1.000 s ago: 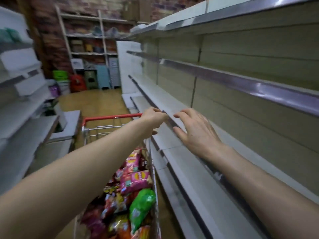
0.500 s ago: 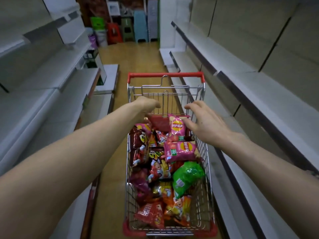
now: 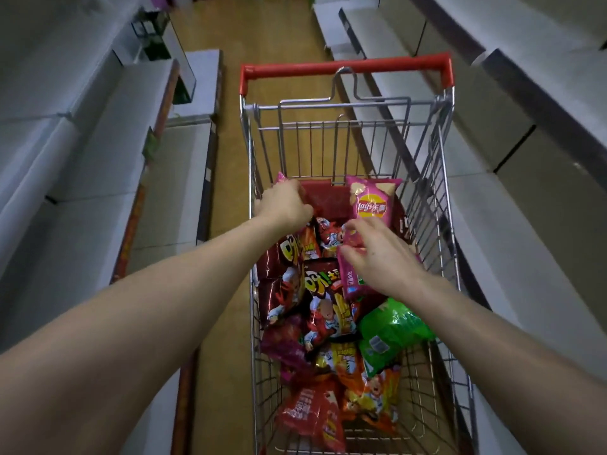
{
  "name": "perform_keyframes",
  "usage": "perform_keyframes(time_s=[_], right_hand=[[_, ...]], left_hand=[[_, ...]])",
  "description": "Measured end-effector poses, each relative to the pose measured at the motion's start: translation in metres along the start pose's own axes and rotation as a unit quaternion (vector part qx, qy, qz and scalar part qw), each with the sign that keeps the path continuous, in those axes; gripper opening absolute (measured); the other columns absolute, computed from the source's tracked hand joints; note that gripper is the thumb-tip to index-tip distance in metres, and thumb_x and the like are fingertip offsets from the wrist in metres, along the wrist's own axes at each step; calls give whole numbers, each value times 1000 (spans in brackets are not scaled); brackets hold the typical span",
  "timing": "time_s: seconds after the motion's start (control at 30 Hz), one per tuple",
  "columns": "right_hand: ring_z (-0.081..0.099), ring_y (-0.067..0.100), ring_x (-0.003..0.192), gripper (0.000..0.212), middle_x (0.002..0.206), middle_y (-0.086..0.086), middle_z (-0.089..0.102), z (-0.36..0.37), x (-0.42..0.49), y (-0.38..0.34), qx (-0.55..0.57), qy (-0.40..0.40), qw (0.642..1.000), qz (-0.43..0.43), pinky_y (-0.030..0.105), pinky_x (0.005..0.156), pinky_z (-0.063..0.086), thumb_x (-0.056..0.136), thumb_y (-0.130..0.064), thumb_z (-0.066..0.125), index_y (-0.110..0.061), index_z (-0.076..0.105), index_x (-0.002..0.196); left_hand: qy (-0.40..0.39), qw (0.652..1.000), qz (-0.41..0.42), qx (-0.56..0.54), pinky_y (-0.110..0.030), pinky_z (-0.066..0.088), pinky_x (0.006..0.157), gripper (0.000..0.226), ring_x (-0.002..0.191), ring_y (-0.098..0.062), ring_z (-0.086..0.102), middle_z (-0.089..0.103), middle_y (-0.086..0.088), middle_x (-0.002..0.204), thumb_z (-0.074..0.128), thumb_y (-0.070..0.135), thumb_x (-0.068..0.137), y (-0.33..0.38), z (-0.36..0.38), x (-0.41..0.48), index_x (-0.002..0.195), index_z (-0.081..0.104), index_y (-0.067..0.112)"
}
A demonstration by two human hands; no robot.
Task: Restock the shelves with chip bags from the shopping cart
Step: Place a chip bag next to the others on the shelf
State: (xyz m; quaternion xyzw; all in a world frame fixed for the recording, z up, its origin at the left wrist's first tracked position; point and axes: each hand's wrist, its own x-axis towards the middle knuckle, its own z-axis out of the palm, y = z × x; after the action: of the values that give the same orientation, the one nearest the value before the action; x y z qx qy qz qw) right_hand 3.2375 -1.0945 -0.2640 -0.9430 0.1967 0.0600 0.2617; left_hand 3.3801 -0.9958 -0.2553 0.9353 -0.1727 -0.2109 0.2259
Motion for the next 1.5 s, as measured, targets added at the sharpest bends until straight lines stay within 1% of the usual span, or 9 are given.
perform_keyframes(time_s=[0.17,0.43,0.6,0.77,0.93,1.1,1.23,1.33,1.5], right_hand=[[42,26,131,51,148,4,35,50,18,-3,39,-59,997,17,41,103,41,100,-36,48,-18,36,146],[43,31,131,62,146,9,41,98,27,-15,164,-139,976,46,45,102,42,97,-44,52,-17,29,148],[45,28,131,75,151,5,40,103,26,-15,226,-152,959,79,42,103,42,93,-51,54,-23,21,153],[57,19,105,57,126,-5,59,86,21,-7,308,-122,939,93,39,89,49,92,-56,50,-26,43,139],[43,18,131,56,142,-2,48,61,15,11,316,-76,939,116,34,107,35,99,-52,38,-20,41,145],[45,14,129,62,141,-5,49,39,2,28,358,-59,923,129,30,102,35,94,-62,41,-27,41,145],[49,13,122,88,138,-7,51,18,-9,49,346,-72,924,146,28,96,38,73,-78,52,-29,42,145],[50,21,127,122,142,-2,51,11,-17,63,349,-98,916,172,47,108,38,42,-96,56,-35,37,145],[62,21,111,99,119,-1,67,-3,-31,73,422,-40,885,192,47,104,44,47,-85,66,-29,54,128]], left_hand=[[-70,966,13,248,-53,25,112,24,126,-33,41,52,-10,125,61,36,90,-20,25,30,105,54,20],[-127,908,-9,398,-40,50,90,53,100,-26,59,57,-5,105,53,60,88,-35,41,45,119,55,16],[-148,891,0,429,-41,50,93,65,104,-28,60,55,-5,100,52,70,84,-33,39,41,118,53,16],[-146,910,20,388,-35,48,86,72,90,-23,58,58,-1,91,57,77,74,-26,22,40,113,56,16],[-125,932,61,336,-35,53,82,72,88,-22,60,59,0,86,60,78,69,-9,4,39,106,52,17],[-199,971,113,74,-29,48,82,42,95,-16,63,66,5,96,70,58,75,2,-11,34,100,63,25],[-214,961,176,8,-28,52,87,74,101,-11,63,65,8,109,71,60,65,15,-3,15,125,59,19],[-235,949,207,-33,-30,57,83,86,97,-10,67,66,5,113,69,59,60,30,4,5,136,51,22],[-167,962,197,-84,-18,49,81,64,107,-11,59,57,-2,133,62,50,86,46,17,-5,140,46,19]])
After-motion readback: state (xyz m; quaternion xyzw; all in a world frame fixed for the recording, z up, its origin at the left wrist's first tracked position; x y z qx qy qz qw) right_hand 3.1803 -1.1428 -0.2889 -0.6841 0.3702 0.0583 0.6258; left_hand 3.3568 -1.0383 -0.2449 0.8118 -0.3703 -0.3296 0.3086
